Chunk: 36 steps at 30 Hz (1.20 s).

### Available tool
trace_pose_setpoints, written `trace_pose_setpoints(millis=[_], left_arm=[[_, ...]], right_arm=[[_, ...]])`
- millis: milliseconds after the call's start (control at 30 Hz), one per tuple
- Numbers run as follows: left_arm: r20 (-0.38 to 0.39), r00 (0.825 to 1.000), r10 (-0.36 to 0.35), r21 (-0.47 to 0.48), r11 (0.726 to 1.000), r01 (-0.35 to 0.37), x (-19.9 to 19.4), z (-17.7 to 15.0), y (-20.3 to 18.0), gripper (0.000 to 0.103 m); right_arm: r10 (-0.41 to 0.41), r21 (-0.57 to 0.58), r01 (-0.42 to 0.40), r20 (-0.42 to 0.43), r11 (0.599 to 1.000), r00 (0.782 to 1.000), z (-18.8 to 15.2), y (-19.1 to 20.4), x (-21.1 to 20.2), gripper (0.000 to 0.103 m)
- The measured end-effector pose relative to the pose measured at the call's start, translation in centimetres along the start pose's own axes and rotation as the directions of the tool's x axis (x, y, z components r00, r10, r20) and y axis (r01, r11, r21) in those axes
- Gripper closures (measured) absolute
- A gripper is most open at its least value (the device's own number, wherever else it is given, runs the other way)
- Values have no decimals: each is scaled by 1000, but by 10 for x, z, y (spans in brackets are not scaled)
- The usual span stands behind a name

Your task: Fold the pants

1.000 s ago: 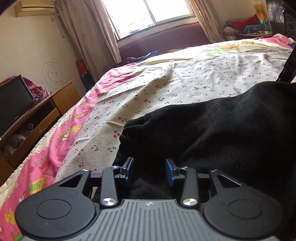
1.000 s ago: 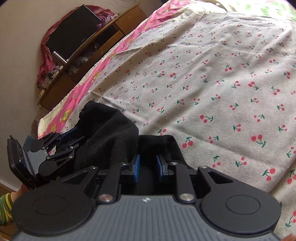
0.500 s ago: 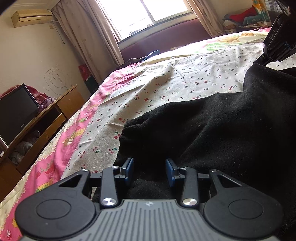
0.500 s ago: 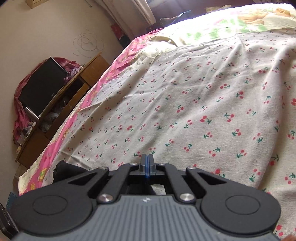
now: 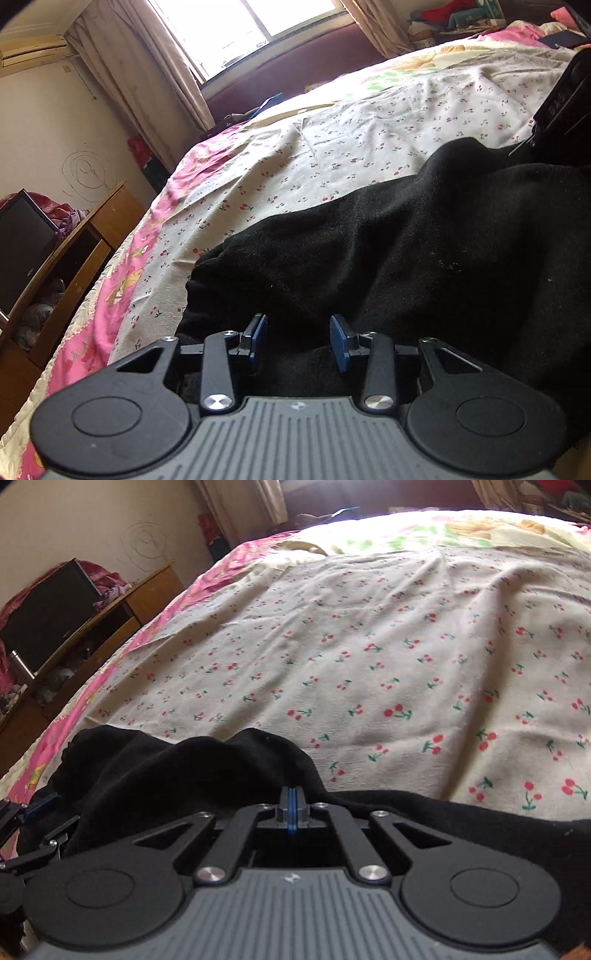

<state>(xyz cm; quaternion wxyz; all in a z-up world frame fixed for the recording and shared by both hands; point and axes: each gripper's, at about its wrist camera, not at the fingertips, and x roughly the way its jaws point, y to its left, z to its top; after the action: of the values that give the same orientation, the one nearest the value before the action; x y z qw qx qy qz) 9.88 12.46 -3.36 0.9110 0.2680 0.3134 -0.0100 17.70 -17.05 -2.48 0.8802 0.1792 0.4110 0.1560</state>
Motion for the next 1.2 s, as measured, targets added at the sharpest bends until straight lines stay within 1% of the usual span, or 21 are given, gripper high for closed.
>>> trace_pose_setpoints(millis=[33, 100, 167, 200, 267, 300, 333, 433, 533, 567, 633, 667, 733, 800, 867, 933, 967, 1000, 1100, 1133, 1200], left_arm=[[2, 1000, 9, 14, 1000, -9, -3, 2, -1, 52], [29, 1000, 8, 20, 1000, -9, -15, 10, -2, 52], [54, 998, -9, 14, 1000, 9, -26, 19, -6, 52], [70, 997, -22, 14, 1000, 21, -32, 23, -11, 52], [109, 991, -76, 32, 997, 73, -45, 34, -29, 52], [129, 986, -107, 53, 993, 101, -51, 40, -42, 52], [149, 979, -140, 80, 988, 129, -57, 45, -56, 51], [185, 944, -273, 157, 956, 246, -72, 61, -104, 51], [202, 888, -413, 209, 904, 373, -91, 79, -150, 51], [207, 854, -478, 230, 872, 432, -101, 86, -166, 51], [216, 793, -569, 296, 812, 503, -121, 96, -199, 51], [220, 771, -598, 341, 787, 514, -129, 102, -215, 51], [231, 737, -636, 425, 747, 511, -142, 110, -246, 48], [222, 715, -663, 480, 712, 512, -149, 122, -277, 45], [194, 709, -678, 502, 690, 521, -146, 135, -303, 45], [179, 719, -672, 516, 686, 513, -139, 150, -330, 45], [170, 728, -664, 523, 687, 505, -135, 155, -342, 45], [166, 730, -663, 526, 686, 503, -133, 160, -350, 45], [157, 729, -667, 514, 685, 516, -129, 168, -354, 47], [156, 726, -670, 501, 687, 526, -126, 170, -351, 51], [144, 744, -653, 454, 712, 536, -116, 177, -346, 63]], right_arm=[[20, 51, -21, 26, 999, 999, -1, -5, -14, 103], [20, 58, -27, 115, 998, 993, -4, -7, -53, 94], [-8, 78, -8, 202, 997, 979, -14, -18, -102, 95], [-32, 101, 9, 229, 995, 973, -19, -27, -121, 95], [-161, 202, 106, 274, 973, 948, -40, -60, -171, 94], [-235, 256, 162, 284, 953, 930, -52, -76, -192, 94], [-318, 313, 224, 293, 923, 902, -67, -93, -214, 94], [-504, 463, 337, 303, 820, 809, -105, -137, -263, 94], [-542, 564, 300, 329, 770, 774, -124, -171, -286, 94], [-532, 591, 262, 343, 763, 775, -128, -182, -287, 94], [-497, 639, 177, 363, 749, 788, -132, -199, -284, 93], [-474, 638, 146, 381, 756, 794, -132, -203, -281, 93], [-437, 622, 107, 407, 776, 803, -125, -207, -271, 93], [-358, 587, 26, 457, 809, 815, -118, -207, -268, 93], [-301, 520, 1, 492, 854, 817, -107, -202, -269, 92], [-240, 485, -47, 512, 873, 825, -102, -205, -269, 92], [-228, 484, -54, 505, 873, 833, -100, -208, -269, 87], [-225, 485, -52, 496, 873, 839, -100, -211, -270, 86], [-257, 528, -59, 504, 847, 825, -121, -223, -290, 86], [-271, 545, -58, 503, 837, 821, -130, -227, -297, 85], [-314, 580, -25, 475, 814, 822, -149, -235, -307, 83]])
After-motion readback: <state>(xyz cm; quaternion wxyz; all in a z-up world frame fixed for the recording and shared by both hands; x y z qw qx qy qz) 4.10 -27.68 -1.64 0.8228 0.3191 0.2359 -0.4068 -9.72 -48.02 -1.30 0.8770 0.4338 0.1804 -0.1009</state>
